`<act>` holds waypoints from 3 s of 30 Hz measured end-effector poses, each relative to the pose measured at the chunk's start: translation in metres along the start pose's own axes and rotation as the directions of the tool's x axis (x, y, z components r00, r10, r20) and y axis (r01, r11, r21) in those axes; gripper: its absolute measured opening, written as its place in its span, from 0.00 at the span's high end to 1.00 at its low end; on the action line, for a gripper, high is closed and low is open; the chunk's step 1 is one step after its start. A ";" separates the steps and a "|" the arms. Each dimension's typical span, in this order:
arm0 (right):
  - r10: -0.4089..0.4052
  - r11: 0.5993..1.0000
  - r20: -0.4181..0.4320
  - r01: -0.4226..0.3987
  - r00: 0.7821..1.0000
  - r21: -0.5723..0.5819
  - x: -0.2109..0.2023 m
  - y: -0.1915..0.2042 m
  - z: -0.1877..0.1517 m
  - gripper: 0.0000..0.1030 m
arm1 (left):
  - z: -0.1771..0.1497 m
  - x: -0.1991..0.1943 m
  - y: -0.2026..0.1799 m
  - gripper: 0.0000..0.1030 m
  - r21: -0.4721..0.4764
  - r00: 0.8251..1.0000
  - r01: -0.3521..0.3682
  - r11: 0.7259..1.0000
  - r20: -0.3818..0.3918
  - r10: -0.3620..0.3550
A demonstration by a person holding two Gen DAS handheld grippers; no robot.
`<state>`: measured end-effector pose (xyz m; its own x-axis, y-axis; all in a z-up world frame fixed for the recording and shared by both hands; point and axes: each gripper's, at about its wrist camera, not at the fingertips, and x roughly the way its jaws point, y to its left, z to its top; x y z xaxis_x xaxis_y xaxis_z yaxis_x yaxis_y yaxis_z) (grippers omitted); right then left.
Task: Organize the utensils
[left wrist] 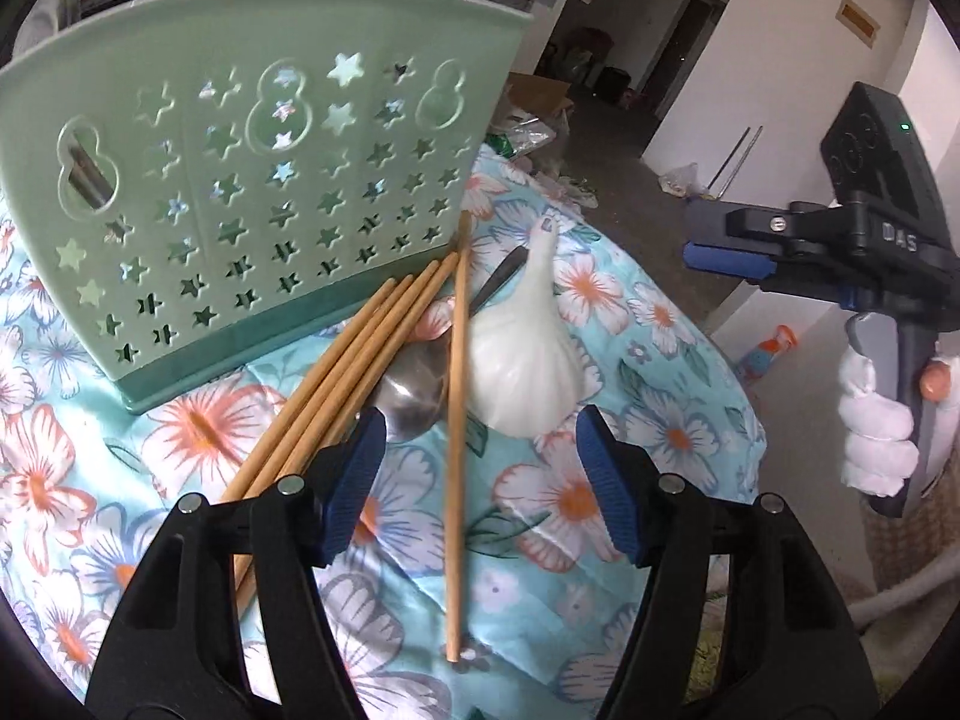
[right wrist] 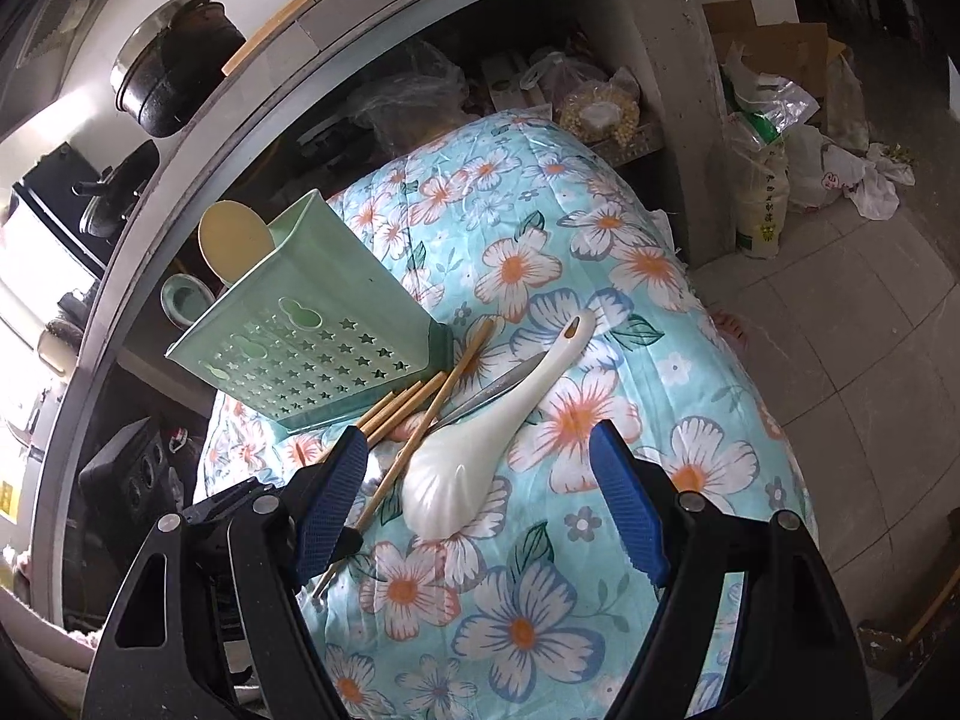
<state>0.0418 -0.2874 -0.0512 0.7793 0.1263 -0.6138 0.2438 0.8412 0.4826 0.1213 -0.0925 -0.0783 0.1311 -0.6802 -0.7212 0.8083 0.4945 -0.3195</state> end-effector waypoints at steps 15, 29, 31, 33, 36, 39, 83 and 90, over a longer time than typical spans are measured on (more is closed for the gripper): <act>0.039 0.999 -0.008 -0.038 0.999 0.017 0.004 -0.003 -0.002 0.28 | -0.016 0.017 -0.008 0.40 0.010 0.993 0.007 1.000 -0.119 -0.006; 0.052 0.998 -0.020 -0.051 0.998 0.035 0.007 -0.006 -0.004 0.28 | -0.007 0.016 0.010 0.40 -0.032 0.997 -0.076 0.997 -0.002 0.076; 0.049 0.998 -0.022 -0.048 0.999 0.034 0.007 -0.005 -0.004 0.28 | -0.008 0.015 0.003 0.39 0.005 0.995 -0.100 0.995 0.006 0.100; 0.048 0.998 -0.021 -0.047 0.999 0.031 0.008 -0.005 -0.005 0.28 | -0.009 0.013 -0.004 0.39 0.045 0.995 -0.097 0.994 0.019 0.096; 0.076 0.996 -0.034 -0.074 0.997 0.051 0.012 -0.008 -0.006 0.28 | -0.010 0.008 -0.015 0.39 0.116 0.994 -0.101 0.988 0.041 0.097; 0.167 0.980 -0.061 -0.159 0.984 0.121 0.021 -0.014 -0.008 0.28 | -0.013 0.008 -0.027 0.39 0.187 0.993 -0.110 0.976 0.053 0.102; 0.606 0.682 -0.065 -0.475 0.793 0.556 0.080 -0.024 -0.015 0.33 | 0.004 0.083 -0.066 0.84 0.494 0.937 -0.345 0.798 0.131 0.324; 0.610 0.683 -0.034 -0.504 0.792 0.529 0.068 -0.024 -0.012 0.33 | 0.018 0.072 -0.051 0.98 0.420 0.930 -0.368 0.830 0.168 0.327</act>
<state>0.0821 -0.2923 -0.1124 0.7462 0.6309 -0.2124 0.0788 0.2331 0.9693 0.0994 -0.1761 -0.1027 0.4826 -0.5616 -0.6721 0.8636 0.4330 0.2583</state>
